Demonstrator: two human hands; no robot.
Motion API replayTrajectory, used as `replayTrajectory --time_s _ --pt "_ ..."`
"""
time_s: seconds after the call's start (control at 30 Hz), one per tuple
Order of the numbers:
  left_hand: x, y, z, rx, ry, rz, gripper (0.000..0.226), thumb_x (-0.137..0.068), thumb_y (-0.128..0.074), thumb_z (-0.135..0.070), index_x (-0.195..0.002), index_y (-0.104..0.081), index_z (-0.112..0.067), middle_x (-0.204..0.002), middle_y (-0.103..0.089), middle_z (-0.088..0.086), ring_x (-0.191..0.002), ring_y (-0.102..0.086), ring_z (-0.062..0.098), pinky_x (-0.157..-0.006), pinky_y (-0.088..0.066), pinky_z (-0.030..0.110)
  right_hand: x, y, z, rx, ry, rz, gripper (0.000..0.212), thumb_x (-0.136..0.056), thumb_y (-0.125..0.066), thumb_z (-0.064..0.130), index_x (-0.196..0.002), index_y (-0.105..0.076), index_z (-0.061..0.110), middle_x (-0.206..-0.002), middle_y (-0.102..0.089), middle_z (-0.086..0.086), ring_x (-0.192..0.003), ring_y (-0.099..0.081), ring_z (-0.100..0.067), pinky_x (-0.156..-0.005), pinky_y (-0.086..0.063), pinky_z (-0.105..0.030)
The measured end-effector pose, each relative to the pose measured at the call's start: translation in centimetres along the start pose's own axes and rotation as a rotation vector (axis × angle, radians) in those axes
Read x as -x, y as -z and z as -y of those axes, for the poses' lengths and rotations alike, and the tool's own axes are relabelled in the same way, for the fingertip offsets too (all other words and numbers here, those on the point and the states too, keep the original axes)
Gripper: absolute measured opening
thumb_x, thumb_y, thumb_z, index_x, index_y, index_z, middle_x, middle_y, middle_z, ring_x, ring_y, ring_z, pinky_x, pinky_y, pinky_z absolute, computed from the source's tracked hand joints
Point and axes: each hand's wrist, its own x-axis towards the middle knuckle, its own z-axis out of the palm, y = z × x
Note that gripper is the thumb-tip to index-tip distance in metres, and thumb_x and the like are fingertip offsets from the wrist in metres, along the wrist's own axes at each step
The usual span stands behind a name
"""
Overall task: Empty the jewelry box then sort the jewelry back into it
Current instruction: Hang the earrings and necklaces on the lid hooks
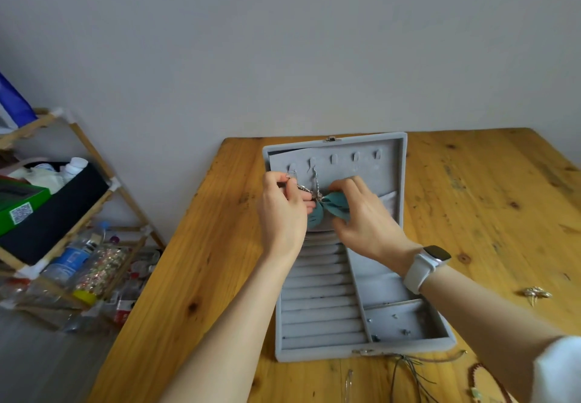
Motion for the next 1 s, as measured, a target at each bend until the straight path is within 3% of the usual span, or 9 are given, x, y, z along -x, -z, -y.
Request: replayTrajectory --time_s 0.1,0.23,0.37,0.5,0.57,0.7,0.83,0.93,1.0 --pt "0.2 -0.2 -0.4 0.068 0.04 0.007 0.002 -0.096 -0.04 -0.007 -0.095 -0.041 -0.008 -0.08 -0.064 0.021 -0.062 -0.067 0.025 -0.059 -0.058 0.03 0.5 -0.7 -0.4 0.013 0.006 -0.011 0.061 -0.066 -0.035 0.041 -0.115 -0.049 0.007 -0.111 -0.05 -0.009 -0.103 -0.048 -0.029 -0.083 -0.033 -0.034" --pt "0.2 -0.2 -0.3 0.022 0.021 0.002 0.004 -0.094 -0.045 -0.005 -0.091 -0.047 -0.007 -0.075 -0.065 0.016 -0.059 -0.067 0.02 -0.06 -0.058 0.036 0.1 -1.6 -0.3 0.095 -0.034 -0.077 0.06 -0.075 -0.043 0.056 -0.108 -0.057 0.008 -0.102 -0.057 -0.008 -0.098 -0.049 -0.029 -0.077 -0.028 -0.032" --pt "-0.3 0.0 -0.2 -0.238 -0.099 -0.069 0.006 -0.09 -0.052 -0.017 -0.086 -0.056 -0.02 -0.07 -0.07 -0.002 -0.071 -0.066 0.02 -0.067 -0.052 0.035 -0.2 -2.9 0.1 0.19 -0.065 -0.211 0.038 -0.077 -0.059 0.044 -0.093 -0.063 0.01 -0.091 -0.061 -0.01 -0.09 -0.054 -0.033 -0.073 -0.034 -0.038" --pt "-0.5 0.6 -1.0 -0.373 -0.195 -0.114 0.009 -0.088 -0.056 -0.023 -0.089 -0.064 -0.02 -0.077 -0.071 -0.002 -0.075 -0.061 0.022 -0.064 -0.044 0.033 -0.5 -3.2 0.7 0.196 -0.08 -0.288 0.016 -0.077 -0.061 0.026 -0.08 -0.063 0.011 -0.079 -0.062 -0.009 -0.078 -0.057 -0.035 -0.068 -0.038 -0.039" --pt "-0.5 0.7 -1.1 -0.359 -0.226 -0.128 0.008 -0.086 -0.058 -0.021 -0.087 -0.066 -0.02 -0.077 -0.069 -0.001 -0.072 -0.06 0.022 -0.062 -0.044 0.033 -0.5 -2.7 0.5 0.168 -0.023 -0.299 0.016 -0.076 -0.057 0.025 -0.075 -0.063 0.01 -0.069 -0.061 -0.009 -0.066 -0.059 -0.035 -0.061 -0.042 -0.038" --pt "-0.5 0.4 -0.5 -0.347 -0.252 -0.169 0.008 -0.084 -0.061 -0.019 -0.088 -0.068 -0.017 -0.084 -0.068 -0.001 -0.077 -0.06 0.017 -0.061 -0.042 0.026 -0.6 -0.7 -0.5 0.144 0.059 -0.267 0.023 -0.083 -0.054 0.025 -0.094 -0.061 0.006 -0.079 -0.067 -0.013 -0.062 -0.061 -0.039 -0.049 -0.043 -0.037" --pt "-0.3 -0.2 0.1 -0.322 -0.268 -0.217 0.005 -0.082 -0.063 -0.016 -0.084 -0.067 -0.017 -0.083 -0.066 -0.002 -0.078 -0.06 0.017 -0.065 -0.044 0.03 -1.5 0.7 -1.7 0.398 0.2 -0.233 0.013 -0.074 -0.064 0.015 -0.082 -0.056 0.009 -0.065 -0.06 -0.007 -0.044 -0.056 -0.031 -0.036 -0.028 -0.024" --pt "-0.3 -0.5 0.7 -0.374 -0.303 -0.235 0.004 -0.08 -0.064 -0.015 -0.081 -0.068 -0.017 -0.08 -0.066 -0.001 -0.075 -0.06 0.019 -0.063 -0.041 0.028 -2.2 0.8 -2.3 0.571 0.191 -0.107 0.021 -0.067 -0.075 0.01 -0.08 -0.059 0.011 -0.066 -0.055 -0.007 -0.041 -0.053 -0.031 -0.037 -0.024 -0.021" --pt "-0.3 -0.7 1.1 -0.425 -0.349 -0.248 0.004 -0.078 -0.066 -0.013 -0.077 -0.068 -0.016 -0.076 -0.066 0.001 -0.072 -0.06 0.022 -0.061 -0.039 0.028 -2.4 0.8 -2.0 0.615 0.158 -0.048 0.015 -0.081 -0.066 0.019 -0.093 -0.06 0.013 -0.081 -0.058 -0.009 -0.057 -0.06 -0.036 -0.044 -0.031 -0.027"
